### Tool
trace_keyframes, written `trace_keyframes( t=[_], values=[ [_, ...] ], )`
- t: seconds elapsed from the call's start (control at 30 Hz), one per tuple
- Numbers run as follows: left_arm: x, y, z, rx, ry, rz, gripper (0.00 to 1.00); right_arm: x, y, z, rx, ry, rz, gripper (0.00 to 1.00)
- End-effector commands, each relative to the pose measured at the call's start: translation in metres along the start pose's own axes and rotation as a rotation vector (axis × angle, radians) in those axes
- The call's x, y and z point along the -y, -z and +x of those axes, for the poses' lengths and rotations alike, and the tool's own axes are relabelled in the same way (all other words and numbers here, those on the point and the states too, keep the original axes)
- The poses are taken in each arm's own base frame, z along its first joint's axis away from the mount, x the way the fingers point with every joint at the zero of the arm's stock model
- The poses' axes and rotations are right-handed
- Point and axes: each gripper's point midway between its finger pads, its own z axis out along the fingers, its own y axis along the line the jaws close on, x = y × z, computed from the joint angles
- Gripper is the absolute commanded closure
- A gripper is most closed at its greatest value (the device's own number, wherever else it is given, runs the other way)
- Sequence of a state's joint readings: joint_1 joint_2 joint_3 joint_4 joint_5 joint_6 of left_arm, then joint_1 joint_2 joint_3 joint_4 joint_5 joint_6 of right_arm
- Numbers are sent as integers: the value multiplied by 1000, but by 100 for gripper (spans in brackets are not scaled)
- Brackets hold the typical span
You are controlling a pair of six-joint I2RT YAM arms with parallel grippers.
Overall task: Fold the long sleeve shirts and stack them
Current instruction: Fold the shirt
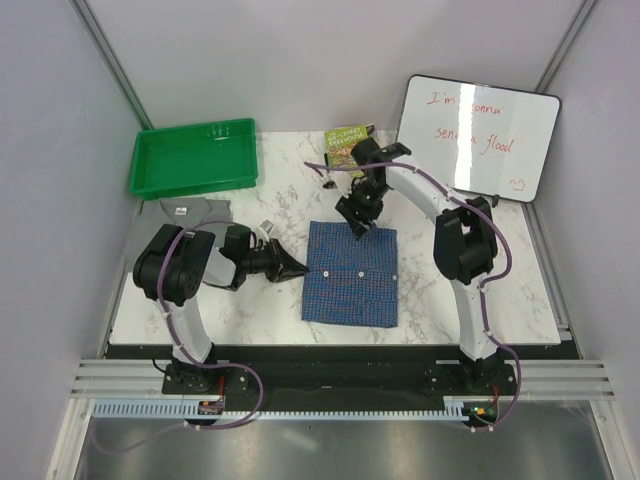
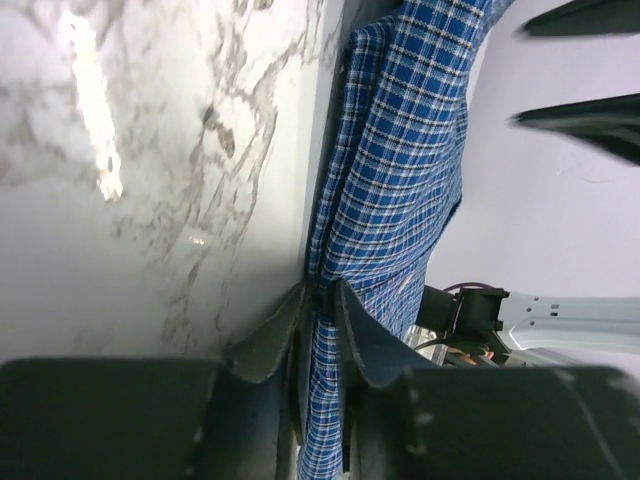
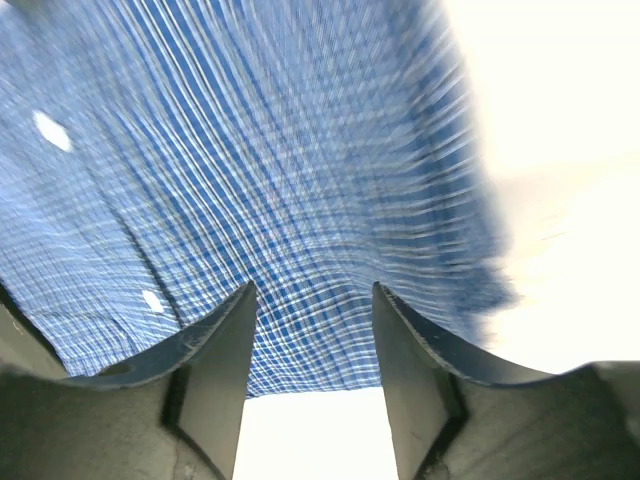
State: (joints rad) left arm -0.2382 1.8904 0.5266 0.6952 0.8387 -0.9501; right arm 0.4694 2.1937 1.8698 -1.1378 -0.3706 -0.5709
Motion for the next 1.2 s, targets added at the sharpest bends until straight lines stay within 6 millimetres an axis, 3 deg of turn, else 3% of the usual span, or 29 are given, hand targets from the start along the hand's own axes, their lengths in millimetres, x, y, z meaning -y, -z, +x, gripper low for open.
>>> trace_keyframes(
  t=[0.0,0.03,0.1,0.2,0.23,0.3,0.4,0.57,0.6,0.63,0.73,1.0,1.03,1.1,1.13,1.17],
  values=[
    [-19,2,8,8,-26,-78,83,-35,67,-82,250,150,-8,41],
    [-18,1,8,7,-33,-72,87,-36,67,-100,276,143,-5,41],
    [-12,0,7,1,-31,-52,90,-63,57,-113,283,62,-90,38],
    [-1,1,5,10,-71,-27,98,-94,30,-112,243,62,-171,33],
    [0,2,4,13,-76,-27,98,-100,23,-107,222,85,-168,33],
    [5,4,4,16,-87,-19,98,-100,18,-116,247,151,-128,32],
    [9,5,4,17,-84,-20,98,-84,20,-120,251,131,-99,32],
    [20,8,-10,-1,-165,-71,98,-44,49,-115,314,-22,-62,32],
    [16,13,-5,-27,-145,-134,98,-25,59,-107,331,-82,-43,32],
    [26,12,-16,-21,-235,-140,98,-16,64,-102,340,-102,-27,32],
    [30,17,-24,-52,-327,-224,98,12,78,-80,343,-171,22,32],
    [58,36,-44,-85,-531,-324,98,29,96,-54,347,-228,63,32],
    [73,38,-57,-67,-615,-321,98,29,97,-54,348,-226,64,32],
    [81,49,-66,-84,-674,-381,98,33,102,-51,355,-234,71,32],
    [109,53,-92,-41,-805,-378,98,34,103,-50,357,-236,72,32],
    [111,63,-95,-69,-828,-436,98,36,107,-48,365,-241,76,32]
  ],
)
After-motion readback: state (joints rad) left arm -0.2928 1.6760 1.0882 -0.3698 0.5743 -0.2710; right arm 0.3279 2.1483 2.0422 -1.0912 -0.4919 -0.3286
